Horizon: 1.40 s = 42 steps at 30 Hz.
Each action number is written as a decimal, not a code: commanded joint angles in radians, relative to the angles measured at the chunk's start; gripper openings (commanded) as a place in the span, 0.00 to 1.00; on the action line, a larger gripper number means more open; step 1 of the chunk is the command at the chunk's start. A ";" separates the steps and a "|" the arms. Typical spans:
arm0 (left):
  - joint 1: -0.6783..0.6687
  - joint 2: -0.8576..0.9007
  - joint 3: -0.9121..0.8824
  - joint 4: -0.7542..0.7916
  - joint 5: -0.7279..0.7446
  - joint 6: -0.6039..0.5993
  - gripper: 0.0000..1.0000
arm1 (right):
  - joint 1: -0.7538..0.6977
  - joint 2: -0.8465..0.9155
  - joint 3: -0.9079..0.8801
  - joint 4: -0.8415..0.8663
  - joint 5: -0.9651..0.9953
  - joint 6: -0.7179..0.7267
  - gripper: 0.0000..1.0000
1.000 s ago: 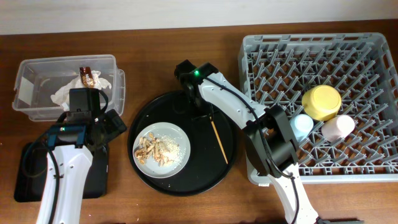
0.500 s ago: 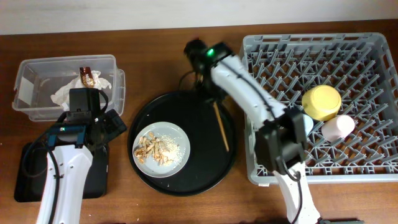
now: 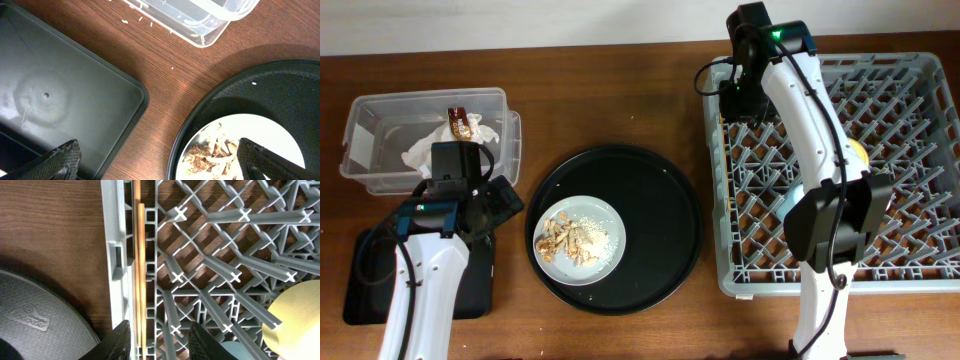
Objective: Sort waste into correct bins and load items into the dishwasher rack
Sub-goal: 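Carry the second chopstick into the rack and release it, then grasp the white plate with the left gripper and lift it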
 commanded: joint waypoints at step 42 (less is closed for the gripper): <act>-0.789 0.175 0.001 0.074 0.039 -0.111 0.99 | -0.653 -0.646 -0.627 -0.168 -0.011 0.218 0.99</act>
